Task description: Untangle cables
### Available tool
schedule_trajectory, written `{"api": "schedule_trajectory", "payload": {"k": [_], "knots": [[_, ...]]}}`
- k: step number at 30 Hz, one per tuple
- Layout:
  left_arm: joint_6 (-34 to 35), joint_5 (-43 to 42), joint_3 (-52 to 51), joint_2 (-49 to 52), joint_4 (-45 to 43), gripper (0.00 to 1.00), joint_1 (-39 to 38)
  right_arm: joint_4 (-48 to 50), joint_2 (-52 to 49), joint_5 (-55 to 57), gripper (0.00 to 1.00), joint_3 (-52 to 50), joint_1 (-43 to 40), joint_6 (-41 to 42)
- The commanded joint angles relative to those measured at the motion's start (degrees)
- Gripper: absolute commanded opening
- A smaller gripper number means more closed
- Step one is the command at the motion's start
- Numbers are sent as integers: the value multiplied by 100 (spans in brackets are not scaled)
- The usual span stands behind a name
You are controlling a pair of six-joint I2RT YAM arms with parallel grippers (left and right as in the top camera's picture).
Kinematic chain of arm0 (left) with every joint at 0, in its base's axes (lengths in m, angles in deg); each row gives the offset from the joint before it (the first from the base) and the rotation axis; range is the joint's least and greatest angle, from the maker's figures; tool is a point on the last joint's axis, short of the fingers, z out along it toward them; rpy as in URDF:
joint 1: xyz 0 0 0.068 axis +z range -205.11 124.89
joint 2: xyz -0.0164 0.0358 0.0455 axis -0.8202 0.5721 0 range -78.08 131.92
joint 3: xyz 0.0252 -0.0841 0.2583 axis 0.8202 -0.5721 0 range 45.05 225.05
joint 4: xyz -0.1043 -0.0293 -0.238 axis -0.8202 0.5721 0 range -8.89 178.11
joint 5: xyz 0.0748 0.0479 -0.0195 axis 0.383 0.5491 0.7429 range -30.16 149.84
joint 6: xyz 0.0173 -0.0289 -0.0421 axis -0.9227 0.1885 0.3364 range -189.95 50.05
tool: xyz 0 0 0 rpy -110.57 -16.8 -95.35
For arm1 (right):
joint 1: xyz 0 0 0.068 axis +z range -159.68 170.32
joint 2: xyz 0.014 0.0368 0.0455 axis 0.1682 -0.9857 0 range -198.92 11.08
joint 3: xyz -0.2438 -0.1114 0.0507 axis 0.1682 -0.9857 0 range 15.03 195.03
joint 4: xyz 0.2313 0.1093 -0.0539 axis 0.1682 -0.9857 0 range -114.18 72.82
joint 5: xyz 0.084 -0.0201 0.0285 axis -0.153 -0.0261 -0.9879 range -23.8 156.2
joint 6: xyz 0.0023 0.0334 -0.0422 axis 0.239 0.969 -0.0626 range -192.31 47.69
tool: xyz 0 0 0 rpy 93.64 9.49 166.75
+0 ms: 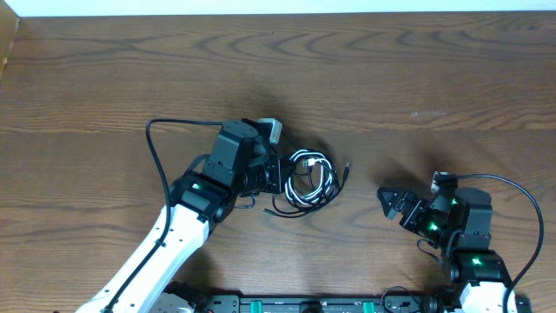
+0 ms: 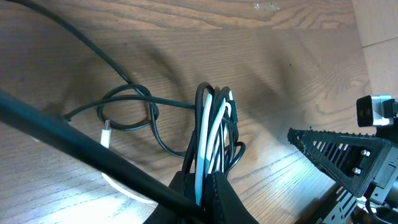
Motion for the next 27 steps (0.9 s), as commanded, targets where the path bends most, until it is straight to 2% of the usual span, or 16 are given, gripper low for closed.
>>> {"api": "schedule_trajectory", "payload": {"k": [1, 11, 16, 21, 24, 27], "knots": [[61, 55, -22, 9, -15, 8, 31, -4, 4, 9, 99, 85, 24, -111], [63, 55, -22, 9, -35, 8, 31, 48, 4, 2, 99, 85, 24, -76], [63, 55, -22, 9, -37, 8, 31, -92, 4, -680, 99, 85, 24, 1228], [63, 55, -22, 9, -35, 8, 31, -529, 4, -1027, 99, 85, 24, 1425], [63, 55, -22, 9, -37, 8, 31, -415, 4, -966, 99, 85, 24, 979], [63, 55, -22, 9, -37, 8, 31, 98, 4, -949, 99, 96, 24, 109]]}}
